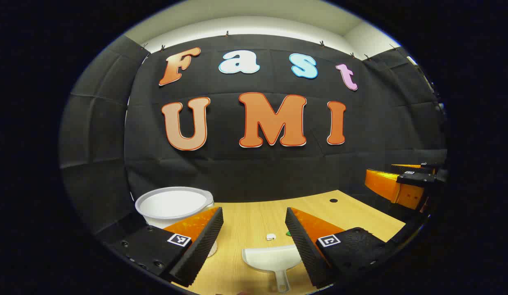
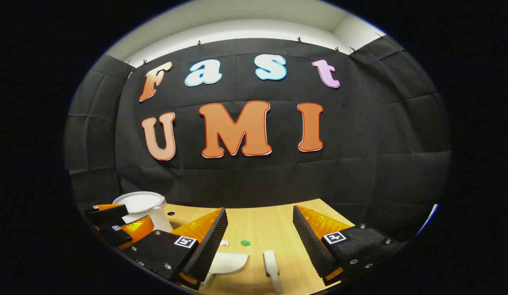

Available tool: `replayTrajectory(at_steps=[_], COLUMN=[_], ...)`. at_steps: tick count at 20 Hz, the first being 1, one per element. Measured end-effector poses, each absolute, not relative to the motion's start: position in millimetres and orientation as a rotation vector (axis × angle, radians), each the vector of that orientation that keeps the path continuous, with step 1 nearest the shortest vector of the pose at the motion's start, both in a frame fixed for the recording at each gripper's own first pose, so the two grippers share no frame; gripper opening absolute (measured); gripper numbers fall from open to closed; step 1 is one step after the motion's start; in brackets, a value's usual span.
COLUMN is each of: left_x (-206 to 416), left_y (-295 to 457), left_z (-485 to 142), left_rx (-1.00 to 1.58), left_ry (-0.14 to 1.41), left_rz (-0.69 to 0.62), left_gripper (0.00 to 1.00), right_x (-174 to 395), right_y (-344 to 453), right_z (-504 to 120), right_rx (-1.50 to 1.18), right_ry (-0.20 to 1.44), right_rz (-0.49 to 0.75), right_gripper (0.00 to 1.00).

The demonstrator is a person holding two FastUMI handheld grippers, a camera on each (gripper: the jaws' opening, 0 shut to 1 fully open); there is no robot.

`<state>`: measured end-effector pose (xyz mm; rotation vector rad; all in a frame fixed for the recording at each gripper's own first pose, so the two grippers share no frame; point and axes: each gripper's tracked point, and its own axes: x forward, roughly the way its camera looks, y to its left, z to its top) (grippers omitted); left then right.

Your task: Pick up the small broom and dustpan from the desktop, sweep the trash into the dustpan with the broom, and then empty the trash into the garbage bin.

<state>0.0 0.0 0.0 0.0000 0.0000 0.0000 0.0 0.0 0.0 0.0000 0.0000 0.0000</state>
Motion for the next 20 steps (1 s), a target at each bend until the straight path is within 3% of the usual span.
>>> replayTrajectory(at_steps=[3, 4, 11, 20], left_x=[-8.1, -8.6, -11.1, -11.6], left_y=[2.2, 5.9, 26.4, 32.1], left_z=[0.1, 1.3, -3.8, -5.2], left_rx=[-0.014, -0.006, -0.041, -0.047], left_ry=[0.006, 0.001, -0.012, 0.007], left_rz=[-0.023, -0.022, 0.005, 0.019], left_gripper=[0.96, 0.96, 0.96, 0.96], right_x=[-10.2, -12.2, -14.1, -8.3], right_y=[15.4, 15.1, 1.5, 12.9], right_z=[12.7, 16.0, 13.6, 13.3], right_rx=[0.016, 0.006, -0.068, -0.054], right_ry=[-0.038, -0.047, -0.038, -0.028], right_rz=[0.016, 0.004, -0.098, -0.060], right_gripper=[1.00, 0.96, 0.96, 0.96])
